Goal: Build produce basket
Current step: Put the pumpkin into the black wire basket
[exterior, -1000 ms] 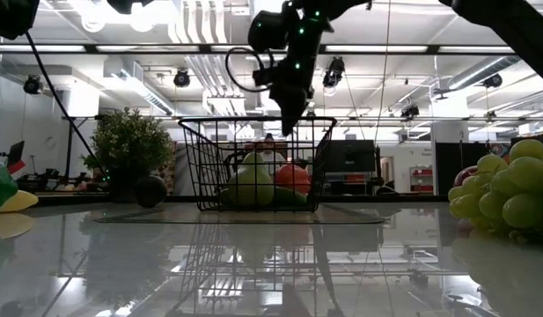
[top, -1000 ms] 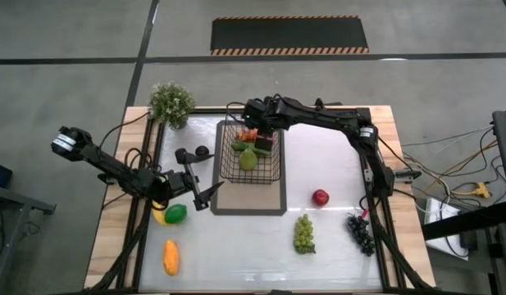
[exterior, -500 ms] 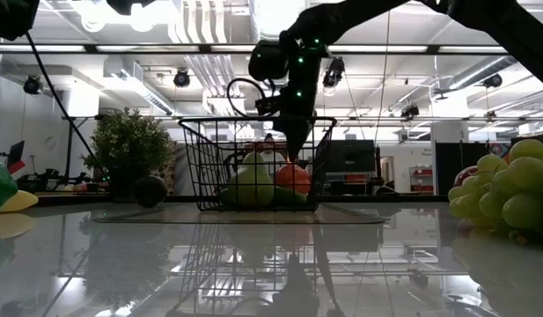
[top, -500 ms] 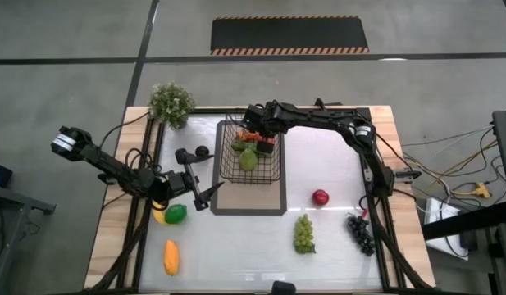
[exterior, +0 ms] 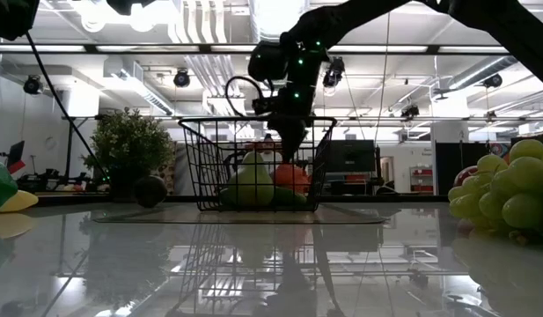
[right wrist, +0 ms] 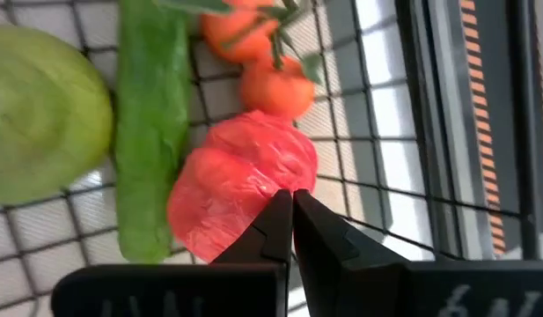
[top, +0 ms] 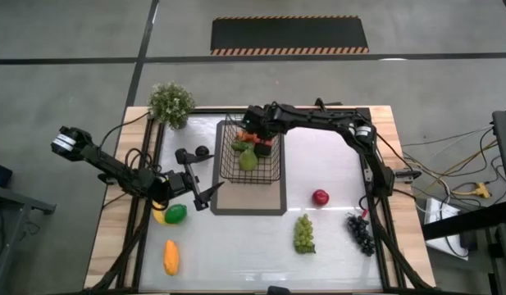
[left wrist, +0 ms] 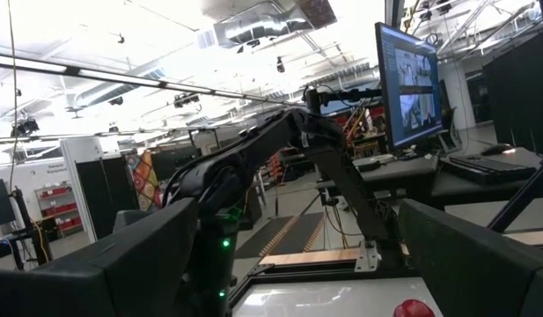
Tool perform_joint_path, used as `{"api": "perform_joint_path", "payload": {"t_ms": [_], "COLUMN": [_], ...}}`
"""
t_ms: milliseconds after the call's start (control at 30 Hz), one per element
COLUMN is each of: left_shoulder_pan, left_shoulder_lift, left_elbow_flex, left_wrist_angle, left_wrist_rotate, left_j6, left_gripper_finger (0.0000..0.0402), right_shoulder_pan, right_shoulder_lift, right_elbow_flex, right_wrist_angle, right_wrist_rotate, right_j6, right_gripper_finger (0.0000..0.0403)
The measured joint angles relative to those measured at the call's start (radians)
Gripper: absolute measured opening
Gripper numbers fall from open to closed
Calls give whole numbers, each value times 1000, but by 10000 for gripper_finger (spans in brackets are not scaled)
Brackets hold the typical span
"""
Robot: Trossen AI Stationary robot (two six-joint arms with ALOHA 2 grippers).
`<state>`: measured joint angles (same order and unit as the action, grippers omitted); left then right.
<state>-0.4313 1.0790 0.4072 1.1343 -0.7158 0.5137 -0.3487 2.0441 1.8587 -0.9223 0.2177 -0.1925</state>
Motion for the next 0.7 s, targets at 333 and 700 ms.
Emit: {"api": "perform_joint_path", "payload": {"t_ms": [333,700], "left_shoulder_pan": [0,0], "left_shoulder_lift": [0,0], "left_elbow_flex": [0,0], "left_wrist_angle": [0,0], "left_wrist_rotate": [0,0], "left_j6": [0,0], "left_gripper_finger": [375,375], "right_shoulder_pan": [28,42], "right_shoulder_lift": [0,1], "right_elbow_flex": [-1,-28], "right_wrist_angle": [49,66], "right_wrist_rotate": [-150,-144], "right_j6": [28,38], "right_gripper_finger": [8,8]}}
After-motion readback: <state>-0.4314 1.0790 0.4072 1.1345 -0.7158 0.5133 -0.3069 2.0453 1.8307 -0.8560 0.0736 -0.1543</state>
